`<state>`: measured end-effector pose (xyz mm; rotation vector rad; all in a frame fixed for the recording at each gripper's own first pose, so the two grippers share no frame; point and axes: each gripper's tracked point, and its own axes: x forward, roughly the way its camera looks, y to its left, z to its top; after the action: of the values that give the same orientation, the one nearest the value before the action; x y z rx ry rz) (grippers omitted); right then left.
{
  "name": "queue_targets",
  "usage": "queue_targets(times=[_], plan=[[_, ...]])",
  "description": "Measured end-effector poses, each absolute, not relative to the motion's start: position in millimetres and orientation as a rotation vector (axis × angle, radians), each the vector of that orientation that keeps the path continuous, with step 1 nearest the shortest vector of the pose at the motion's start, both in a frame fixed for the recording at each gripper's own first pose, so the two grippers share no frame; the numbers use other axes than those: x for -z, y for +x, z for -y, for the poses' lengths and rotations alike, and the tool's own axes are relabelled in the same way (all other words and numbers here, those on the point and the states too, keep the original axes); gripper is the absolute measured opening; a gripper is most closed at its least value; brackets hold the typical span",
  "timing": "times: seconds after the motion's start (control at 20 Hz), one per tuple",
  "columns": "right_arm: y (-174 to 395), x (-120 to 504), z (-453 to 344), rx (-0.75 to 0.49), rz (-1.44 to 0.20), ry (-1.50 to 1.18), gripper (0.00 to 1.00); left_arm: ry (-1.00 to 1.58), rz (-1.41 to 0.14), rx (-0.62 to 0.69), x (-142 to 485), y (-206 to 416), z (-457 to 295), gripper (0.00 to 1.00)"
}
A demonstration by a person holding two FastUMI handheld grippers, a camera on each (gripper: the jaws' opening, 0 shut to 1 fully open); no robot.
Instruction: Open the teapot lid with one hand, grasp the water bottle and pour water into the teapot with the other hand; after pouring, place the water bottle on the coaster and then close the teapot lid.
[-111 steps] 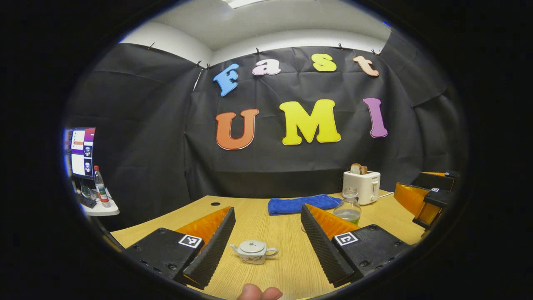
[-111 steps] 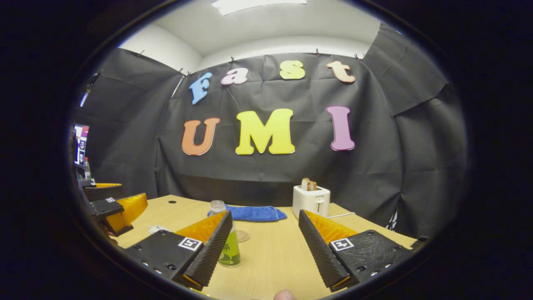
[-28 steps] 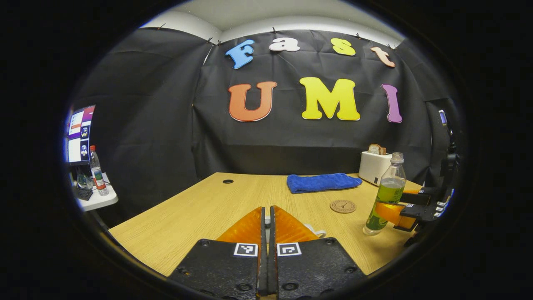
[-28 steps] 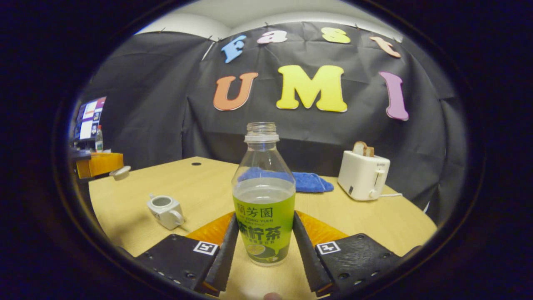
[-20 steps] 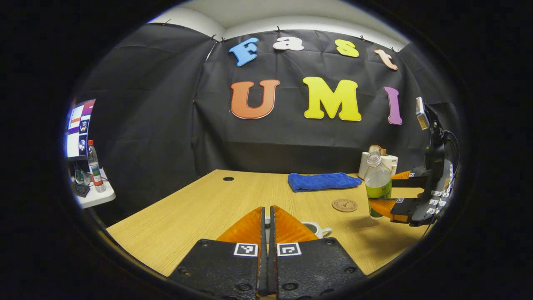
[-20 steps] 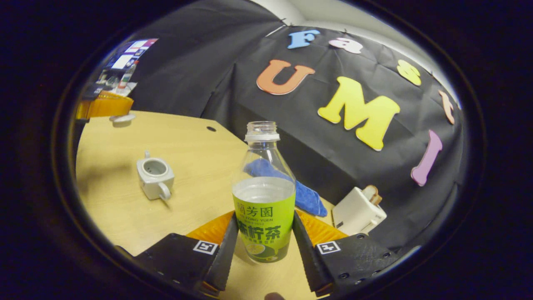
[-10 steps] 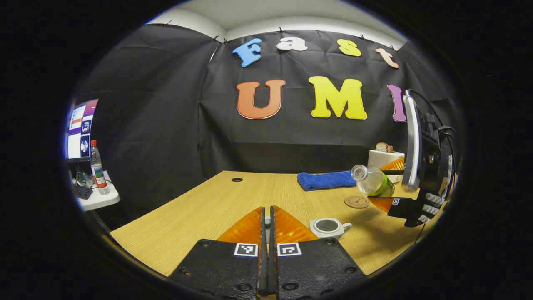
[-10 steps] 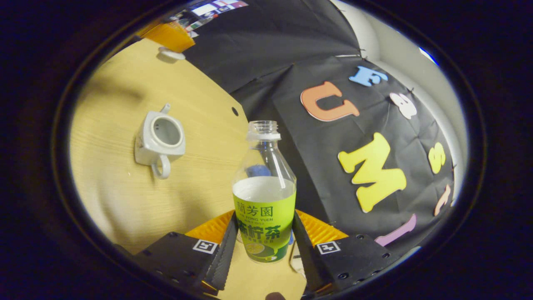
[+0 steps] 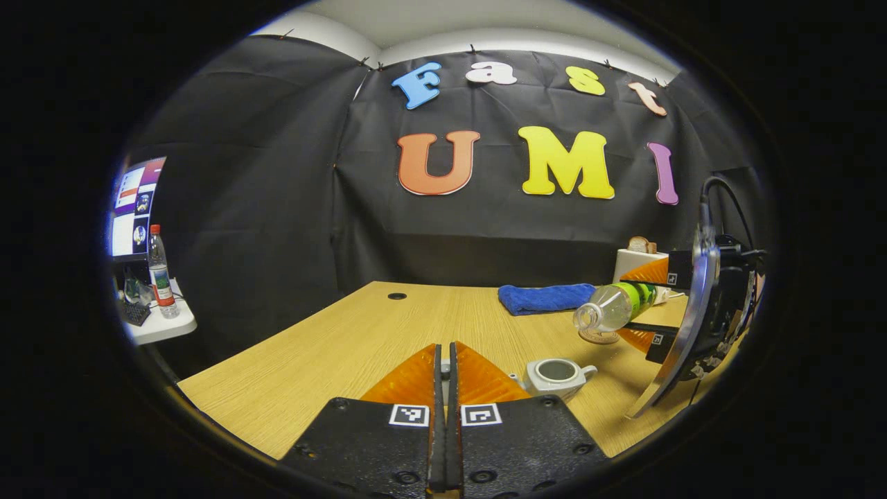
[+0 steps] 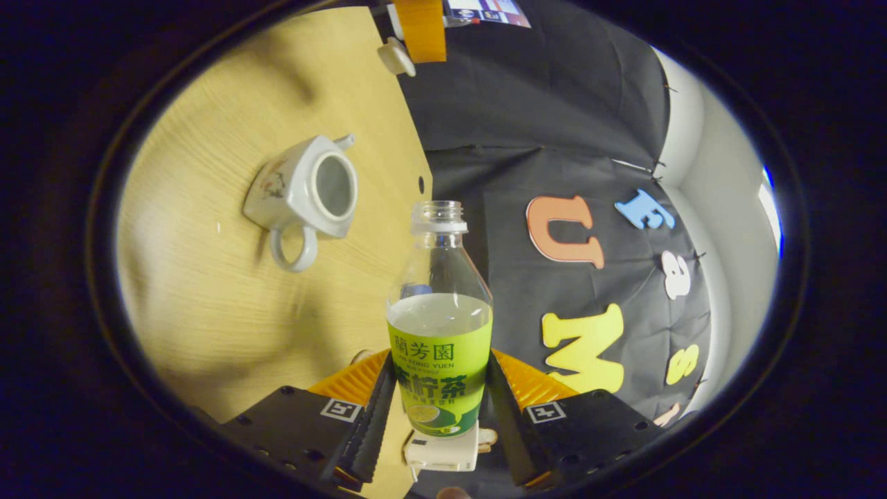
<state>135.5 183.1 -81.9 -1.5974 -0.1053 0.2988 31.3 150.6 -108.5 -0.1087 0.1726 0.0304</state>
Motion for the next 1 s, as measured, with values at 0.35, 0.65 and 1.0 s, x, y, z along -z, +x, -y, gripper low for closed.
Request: queue_targets(times=[0.35,0.65,1.0], plan=[[135.8,85.0,-191.5,-0.309,0.143,-1.772,0.72,-0.108,-0.173,-0.018,110.0,30.8,-150.3,0.03],[137.8,72.1,-203.4,-0.283,0.232,-1.901,0.71,-0.106,-0.171,-0.016,109.3,30.1,-150.1,0.03],[137.9,63.8,-207.1,-0.259,0.269,-1.996,0.71,-0.109,-0.168,-0.015,109.0,30.1,-150.7,0.03]])
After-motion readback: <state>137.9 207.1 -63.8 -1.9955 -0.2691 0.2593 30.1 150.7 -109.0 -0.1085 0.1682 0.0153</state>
